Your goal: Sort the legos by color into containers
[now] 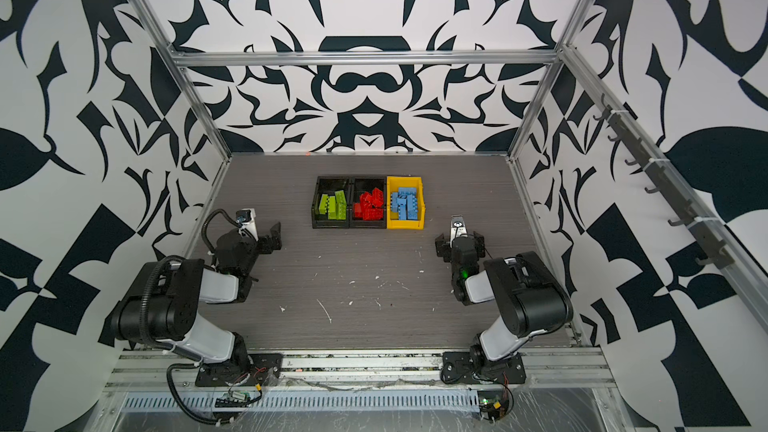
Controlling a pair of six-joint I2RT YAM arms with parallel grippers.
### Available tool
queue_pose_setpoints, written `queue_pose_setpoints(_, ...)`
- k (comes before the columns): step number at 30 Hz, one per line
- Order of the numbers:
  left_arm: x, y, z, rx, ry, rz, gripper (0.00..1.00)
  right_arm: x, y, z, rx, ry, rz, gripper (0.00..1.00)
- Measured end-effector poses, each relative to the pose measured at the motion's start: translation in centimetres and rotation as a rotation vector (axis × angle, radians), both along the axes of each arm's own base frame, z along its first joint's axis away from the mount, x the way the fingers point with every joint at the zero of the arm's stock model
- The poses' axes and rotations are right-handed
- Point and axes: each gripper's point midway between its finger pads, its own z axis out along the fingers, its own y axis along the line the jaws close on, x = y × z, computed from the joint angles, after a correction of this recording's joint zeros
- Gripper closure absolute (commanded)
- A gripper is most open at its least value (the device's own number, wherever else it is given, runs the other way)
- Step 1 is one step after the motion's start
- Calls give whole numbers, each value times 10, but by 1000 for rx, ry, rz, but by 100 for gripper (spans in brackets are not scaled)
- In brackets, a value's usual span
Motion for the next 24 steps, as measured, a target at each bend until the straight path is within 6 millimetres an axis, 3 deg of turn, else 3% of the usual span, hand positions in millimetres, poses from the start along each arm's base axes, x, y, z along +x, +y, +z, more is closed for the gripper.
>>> queue_pose_setpoints(5, -5, -15, 0, -7, -12, -85, 0, 4, -3, 8, 14, -27, -14, 0)
queue_pose_setpoints(11, 9, -21, 3, -14, 17, -116, 0, 4, -3, 8, 17, -28, -15, 0)
queue_pose_setpoints(20, -14, -8, -9, -8, 3, -38, 0, 5, -3, 9, 16, -27, -18, 1)
queue_pose_setpoints(24, -13, -4, -7, -6, -8, -15, 0, 5, -4, 9, 16, -27, -19, 0)
